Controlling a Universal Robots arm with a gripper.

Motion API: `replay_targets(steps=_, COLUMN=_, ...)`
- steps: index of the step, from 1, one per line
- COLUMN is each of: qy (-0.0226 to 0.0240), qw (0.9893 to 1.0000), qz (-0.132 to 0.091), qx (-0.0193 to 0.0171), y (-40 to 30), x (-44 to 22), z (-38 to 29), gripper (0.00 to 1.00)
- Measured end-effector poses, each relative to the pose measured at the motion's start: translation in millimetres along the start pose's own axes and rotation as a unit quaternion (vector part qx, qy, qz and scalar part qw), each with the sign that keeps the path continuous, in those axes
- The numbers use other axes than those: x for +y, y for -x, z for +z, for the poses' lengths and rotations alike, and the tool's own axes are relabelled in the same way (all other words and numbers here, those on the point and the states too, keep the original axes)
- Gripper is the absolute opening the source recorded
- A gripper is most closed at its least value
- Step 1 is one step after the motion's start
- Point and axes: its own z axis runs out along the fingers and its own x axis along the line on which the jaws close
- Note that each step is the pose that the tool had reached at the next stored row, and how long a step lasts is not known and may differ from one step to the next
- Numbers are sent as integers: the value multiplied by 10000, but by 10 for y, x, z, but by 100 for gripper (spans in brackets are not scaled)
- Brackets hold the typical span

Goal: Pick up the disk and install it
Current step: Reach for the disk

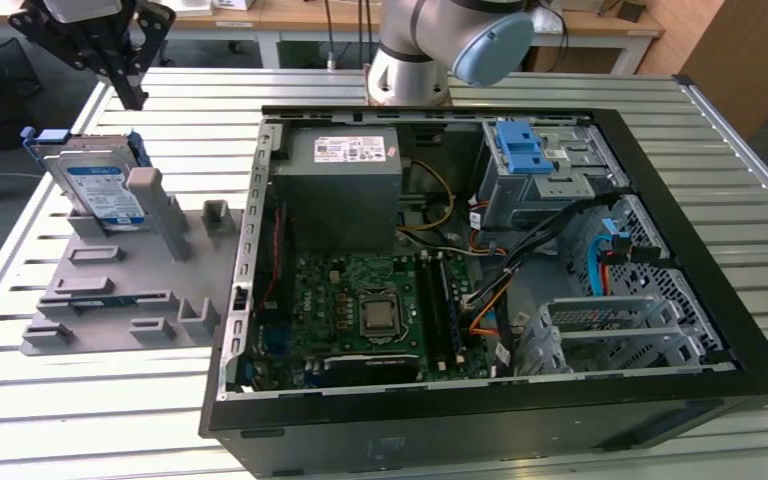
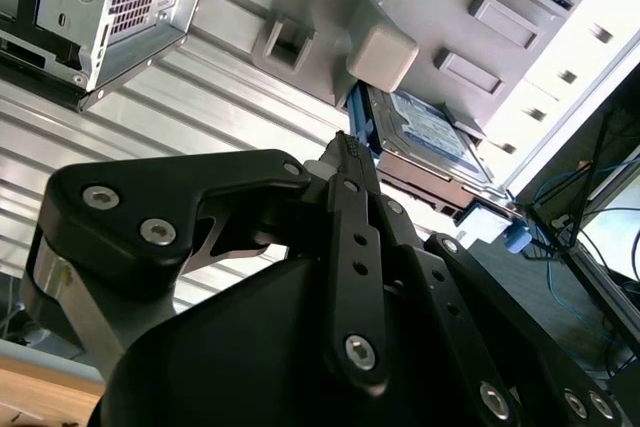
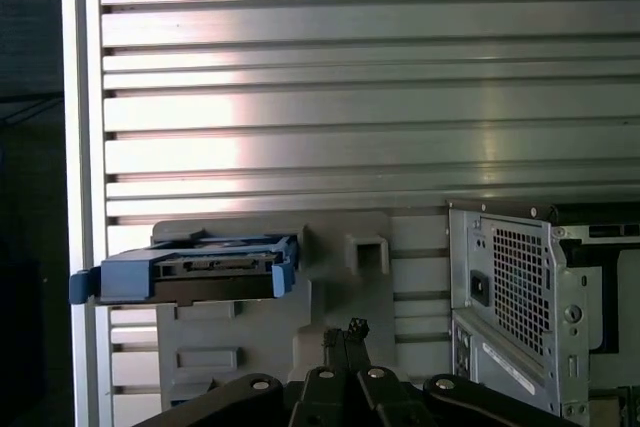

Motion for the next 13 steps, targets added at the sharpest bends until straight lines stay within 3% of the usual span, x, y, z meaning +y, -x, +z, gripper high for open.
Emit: replay_targets(steps=13, qy=0, qw=10000, qz=0, qx=0, y=-62, x=0, z=9, gripper=11)
